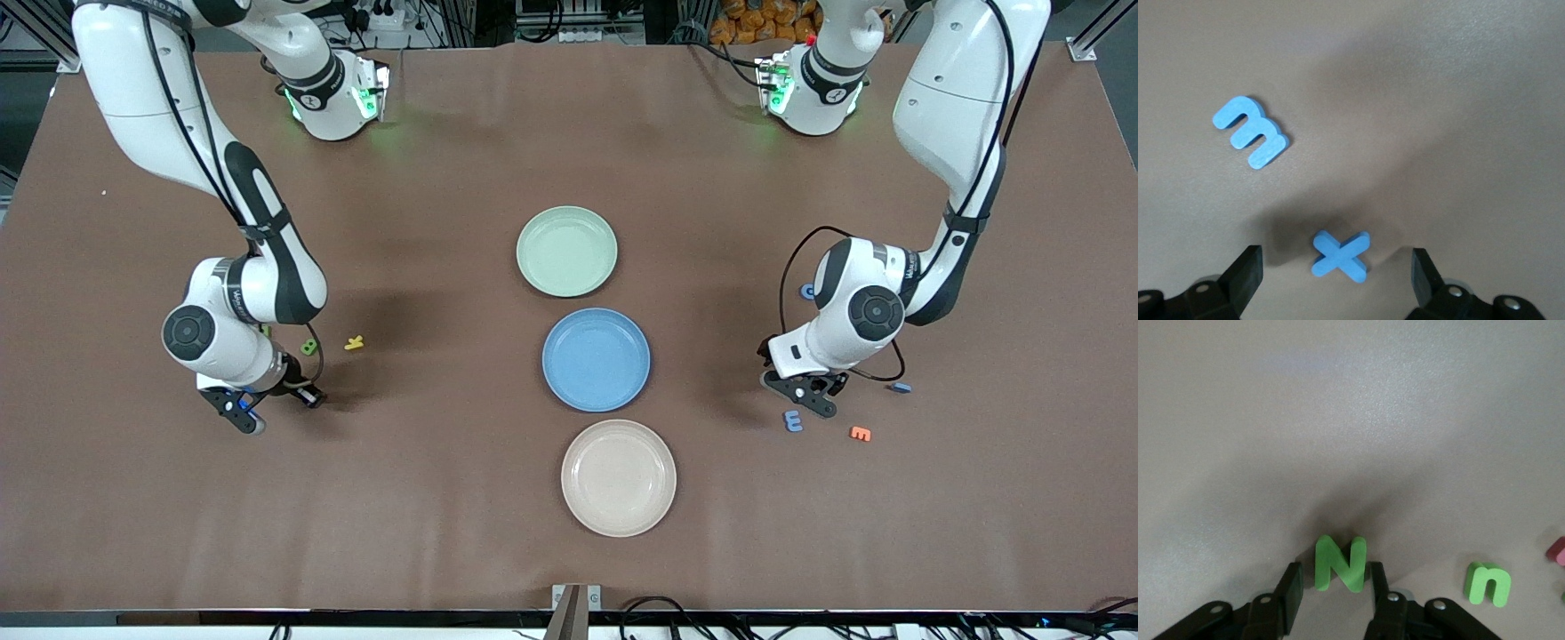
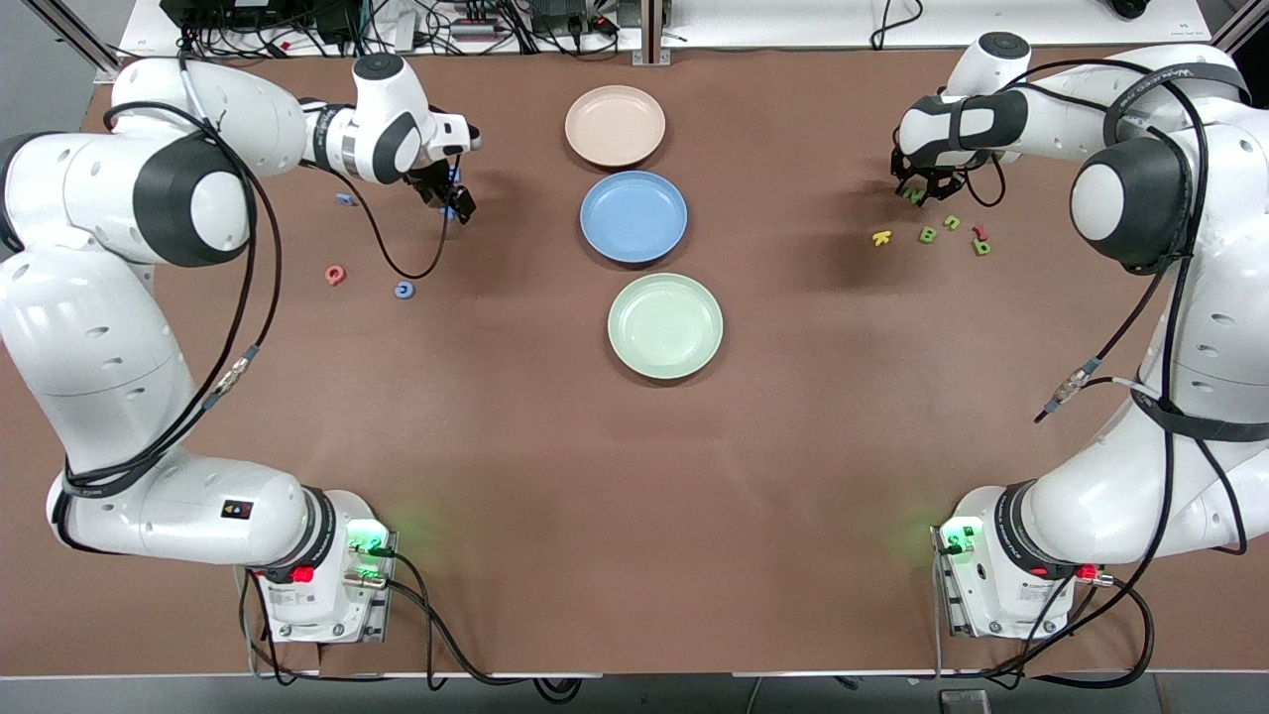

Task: Sort letters by color into matching plates
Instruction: 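Grasp the green N with the right gripper while the left gripper grasps the blue x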

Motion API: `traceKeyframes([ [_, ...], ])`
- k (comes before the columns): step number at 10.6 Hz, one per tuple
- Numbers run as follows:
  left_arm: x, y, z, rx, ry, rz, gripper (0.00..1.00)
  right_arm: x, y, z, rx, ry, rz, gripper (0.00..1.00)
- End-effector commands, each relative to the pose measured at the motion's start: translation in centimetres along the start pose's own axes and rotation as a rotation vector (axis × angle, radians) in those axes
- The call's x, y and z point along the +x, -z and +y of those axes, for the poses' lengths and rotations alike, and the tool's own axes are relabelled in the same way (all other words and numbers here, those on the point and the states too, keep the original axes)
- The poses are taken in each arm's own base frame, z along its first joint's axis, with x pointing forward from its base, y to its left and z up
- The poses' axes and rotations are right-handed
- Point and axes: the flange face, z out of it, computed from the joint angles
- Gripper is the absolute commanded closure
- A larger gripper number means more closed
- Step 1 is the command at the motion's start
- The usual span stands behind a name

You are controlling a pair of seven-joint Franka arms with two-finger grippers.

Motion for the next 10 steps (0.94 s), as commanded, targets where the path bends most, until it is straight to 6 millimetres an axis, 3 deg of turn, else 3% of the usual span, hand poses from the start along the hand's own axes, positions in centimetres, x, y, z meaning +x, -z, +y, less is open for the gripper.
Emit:
traceKeyframes([
  [1, 0.7, -0.3, 0.4, 0.004, 0.054, 0.009, 0.39, 0.4, 0.0, -0.1, 0.006, -0.001, 0.006, 0.94],
  [2, 0.7, -0.4, 0.9, 0.000, 0.156, 0.006, 0.66, 0.3, 0.1, -0.2, 0.006, 0.000, 0.006, 1.00],
  [3, 1.0, -0.4, 2.0, 0.005, 0.188, 0.005, 1.00, 0.3, 0.3, -0.3, 0.007, 0.002, 0.007, 1.00],
  [5, 1.1, -0.5, 2.3, 0.004, 0.201, 0.004, 1.00, 0.1, 0.7, -0.6, 0.007, 0.006, 0.005, 1.00],
  [7, 1.1, -0.4, 2.4, 0.005, 0.201, 0.005, 1.00, 0.3, 2.8, -0.9, 0.030, 0.006, 0.013, 1.00],
  [10, 1.8, 0.5, 3.2, 0.006, 0.240, 0.022, 1.00, -1.5, 5.8, -2.8, 0.050, 0.044, -0.010, 1.00],
])
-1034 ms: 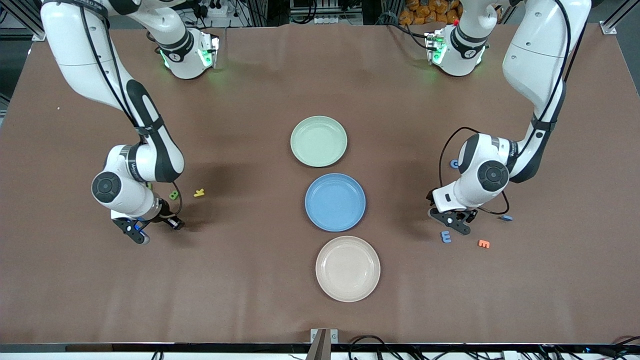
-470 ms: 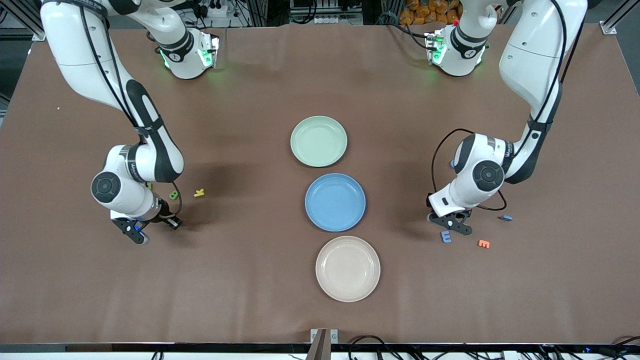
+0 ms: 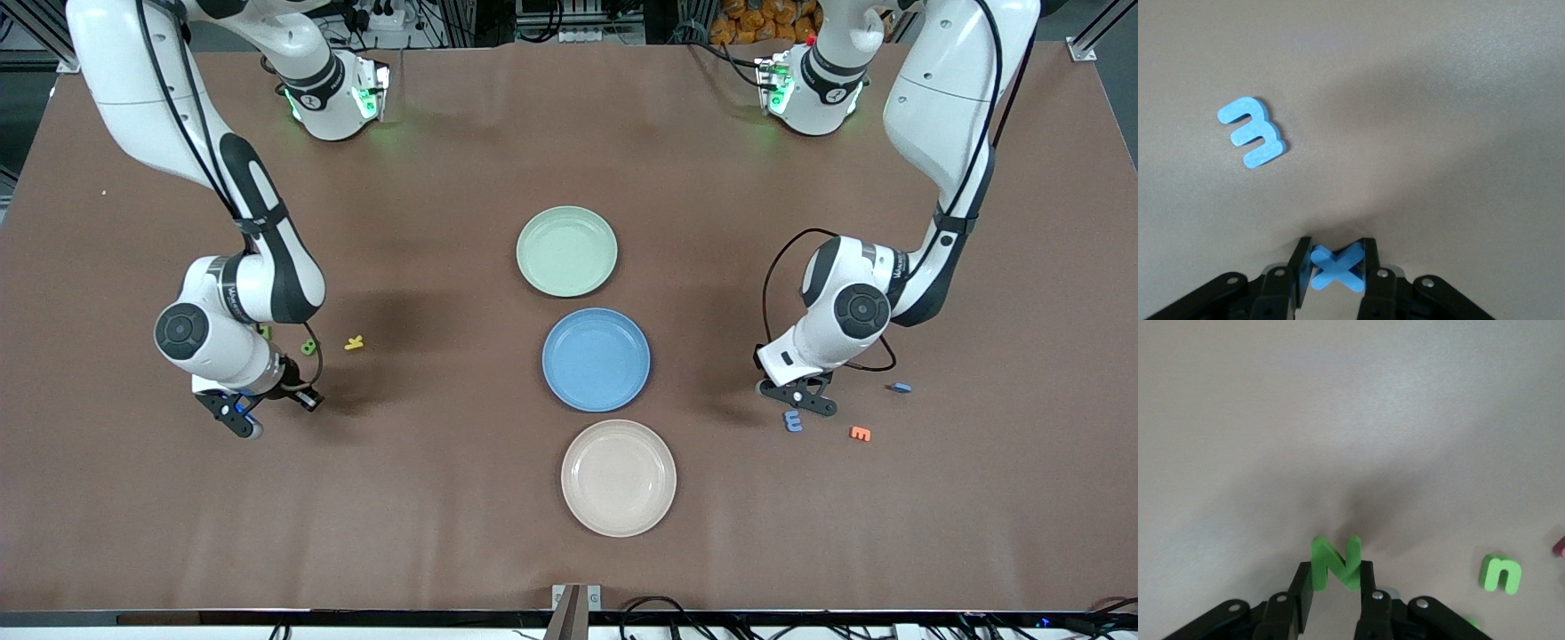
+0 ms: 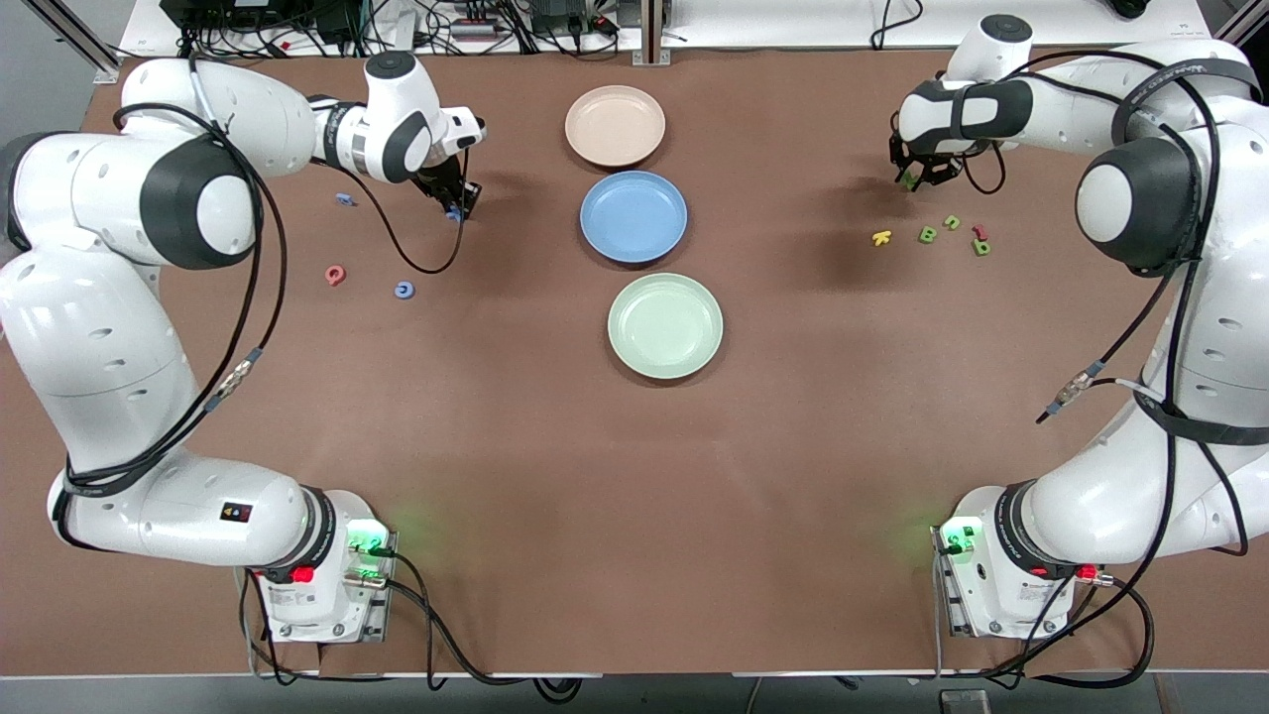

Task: Sort letters by color into matching plates
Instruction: 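Carry the green N toward the green plate while the left gripper carries x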

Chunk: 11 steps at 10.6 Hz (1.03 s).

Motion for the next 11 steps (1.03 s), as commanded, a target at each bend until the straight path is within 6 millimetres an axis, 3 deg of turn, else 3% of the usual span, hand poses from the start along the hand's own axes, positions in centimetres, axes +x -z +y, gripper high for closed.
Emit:
traceKeyframes([
  [1, 1.0, 0.9, 2.1, 0.006, 0.056, 0.029, 1.00, -2.1, 4.2, -2.1, 0.036, 0.035, -0.031, 1.00],
  [6, 2.4, 4.6, 7.1, -0.001, 0.191, 0.078, 1.00, -7.0, 7.1, -6.4, 0.071, 0.119, -0.091, 1.00],
  [11, 4.0, 7.6, 15.3, -0.029, 0.330, 0.118, 1.00, -12.8, 9.0, -10.5, 0.072, 0.256, -0.124, 1.00],
])
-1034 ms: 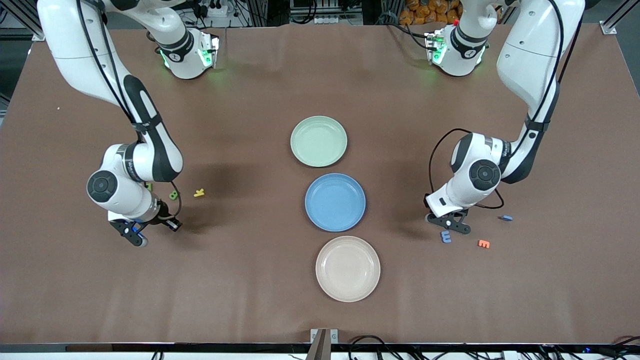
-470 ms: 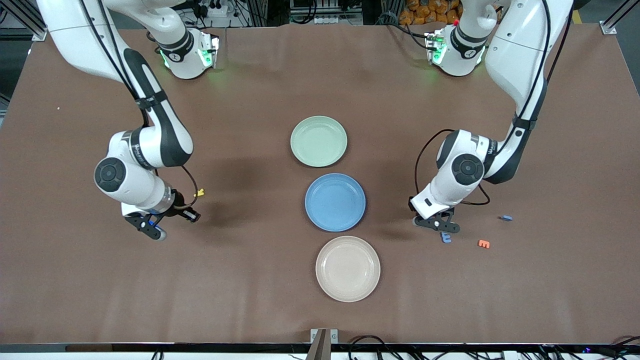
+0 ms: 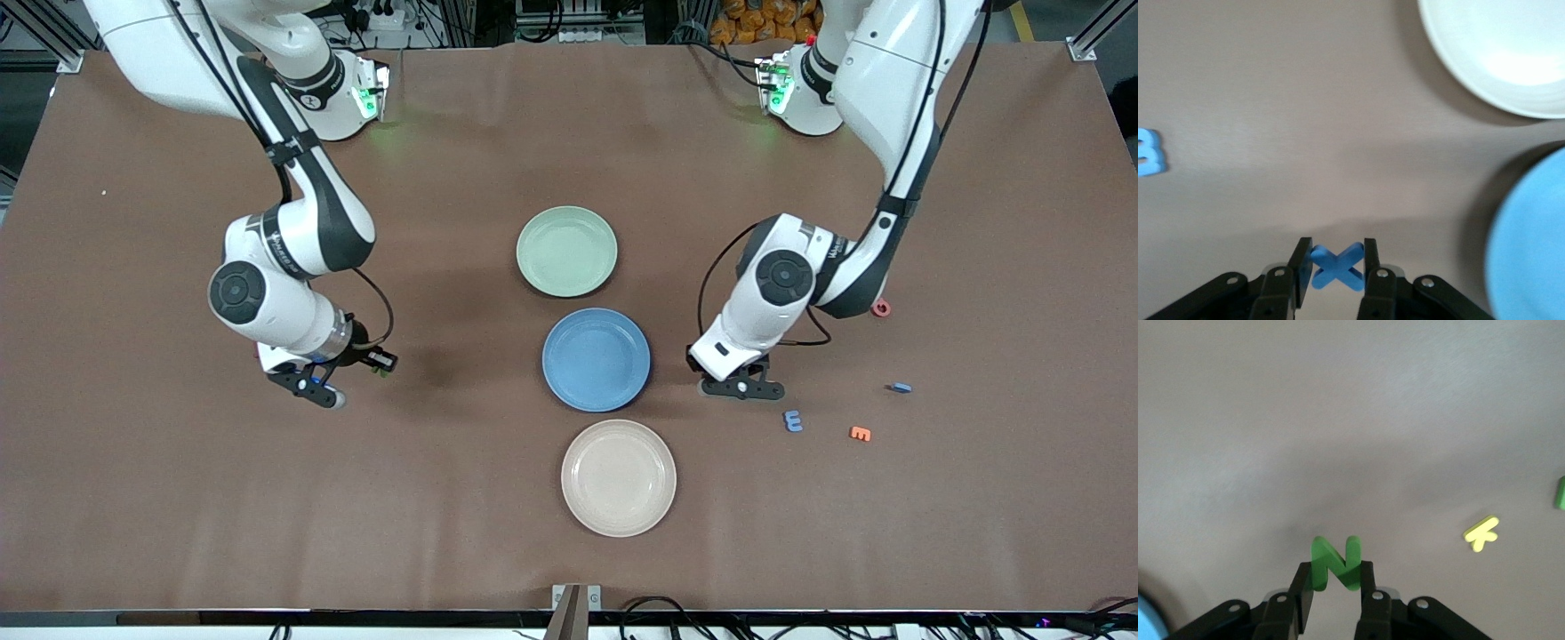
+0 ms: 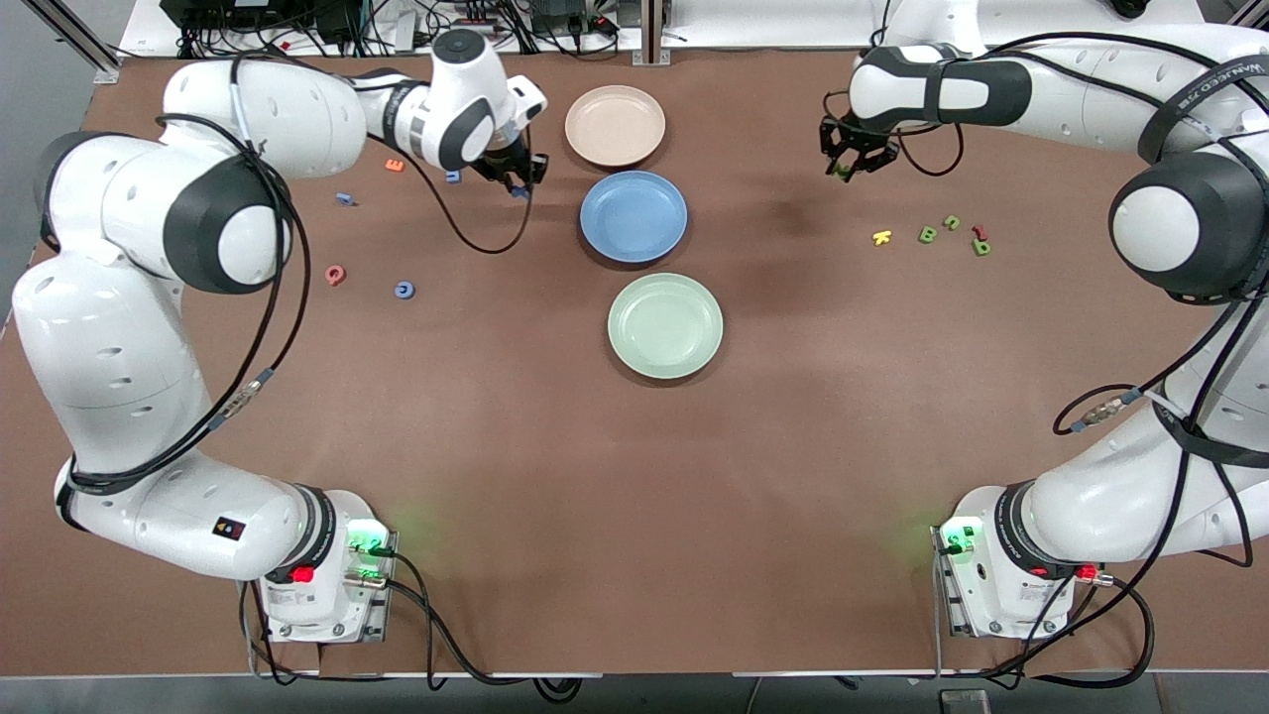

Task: Sort letters by color into matching plates
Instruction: 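Carry the green N toward the green plate while the left gripper carries x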

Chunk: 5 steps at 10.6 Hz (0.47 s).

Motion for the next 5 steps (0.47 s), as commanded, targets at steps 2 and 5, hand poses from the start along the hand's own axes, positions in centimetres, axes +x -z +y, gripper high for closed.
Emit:
traceKeyframes([
  [2, -0.5, 2.7, 7.0, -0.019, 0.130, 0.028, 1.00, -3.8, 0.3, -3.5, 0.005, 0.066, -0.016, 1.00],
  [5, -1.3, 2.3, 11.1, -0.038, 0.187, 0.033, 1.00, -7.5, -0.9, -6.7, -0.013, 0.052, -0.027, 1.00],
])
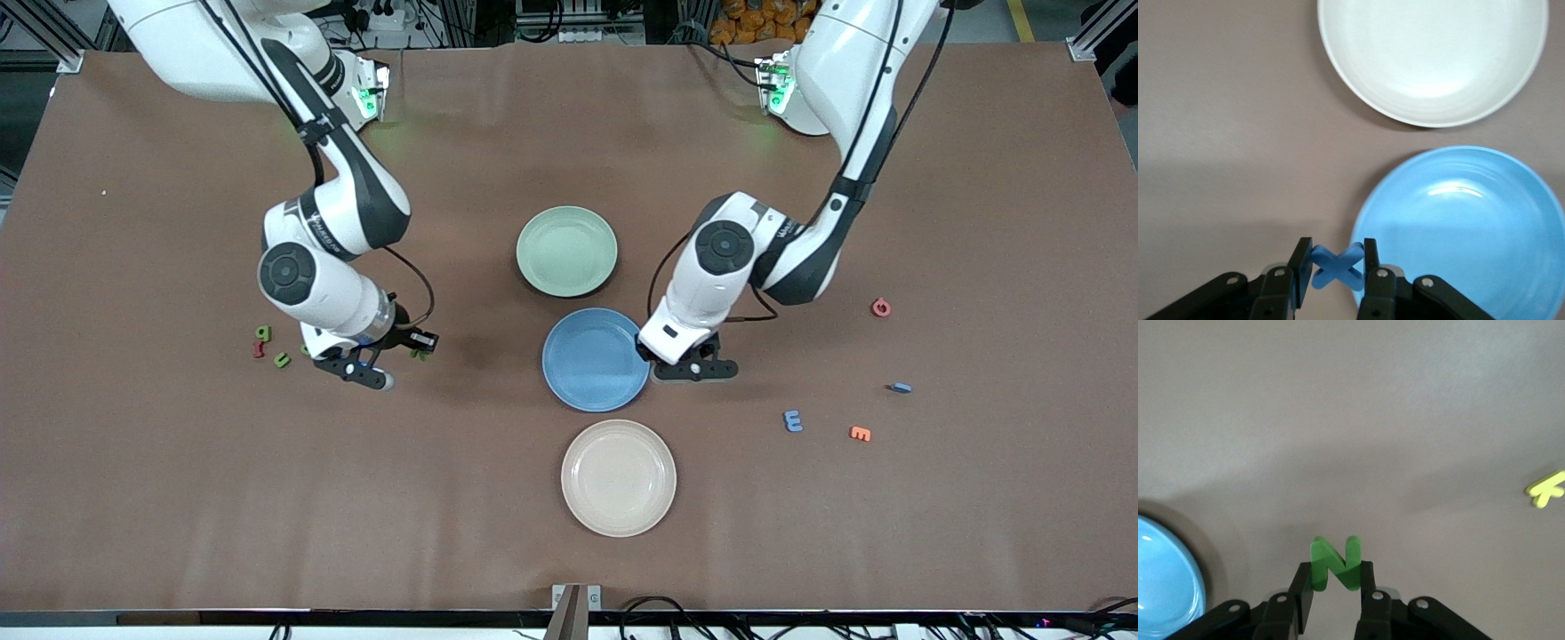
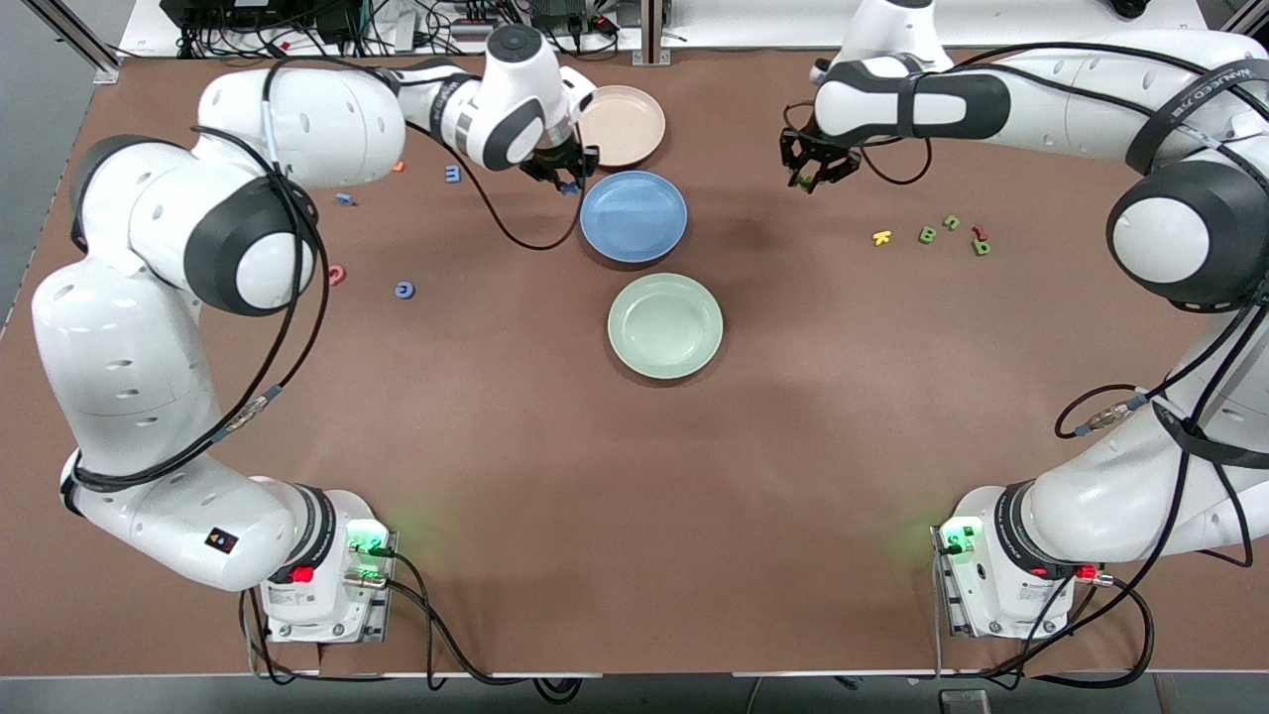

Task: Sort letters by color into matching plates
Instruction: 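Carry the green N toward the green plate while the left gripper carries x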

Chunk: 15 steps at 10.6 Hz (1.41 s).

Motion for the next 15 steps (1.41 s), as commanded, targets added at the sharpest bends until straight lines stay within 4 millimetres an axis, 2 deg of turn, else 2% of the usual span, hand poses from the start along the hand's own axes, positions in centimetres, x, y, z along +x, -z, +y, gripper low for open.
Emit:
traceKeyframes([
  [1, -0.2, -0.8, 2.7, -0.002, 0.071, 0.001, 1.00, -3.4, -1.0, -2.8, -0.025, -0.029, -0.010, 1.00],
  [4, -1.4, -2.2, 5.3, -0.009, 0.152, -0.007, 0.98, -6.2, -2.1, -5.2, -0.022, 0.004, -0.036, 1.00],
  [5, -1.4, -2.4, 5.2, -0.005, 0.157, -0.006, 0.29, -7.4, -2.5, -6.1, -0.021, 0.028, -0.043, 1.00],
  [6, -1.5, -2.5, 5.2, 0.001, 0.143, -0.003, 0.00, -8.3, -2.8, -7.0, -0.017, 0.045, -0.050, 1.00],
  [8, -1.2, -2.3, 5.0, 0.000, 0.142, 0.001, 0.00, -10.8, -3.6, -8.9, -0.001, 0.095, -0.063, 1.00],
  [10, -0.4, -2.2, 3.6, 0.009, 0.151, 0.003, 0.00, -13.2, -4.8, -10.4, -0.004, 0.136, -0.079, 1.00],
  [12, 1.1, -2.3, 1.2, 0.034, 0.124, -0.012, 0.00, -15.9, -6.8, -11.7, -0.015, 0.172, -0.103, 1.00],
  [13, 1.2, -1.8, 0.4, 0.062, 0.077, -0.039, 0.00, -18.0, -7.4, -12.7, -0.017, 0.169, -0.121, 1.00],
  [15, 1.3, -1.2, -3.6, 0.105, 0.042, -0.084, 0.00, -20.4, -8.4, -13.5, -0.033, 0.167, -0.139, 1.00],
])
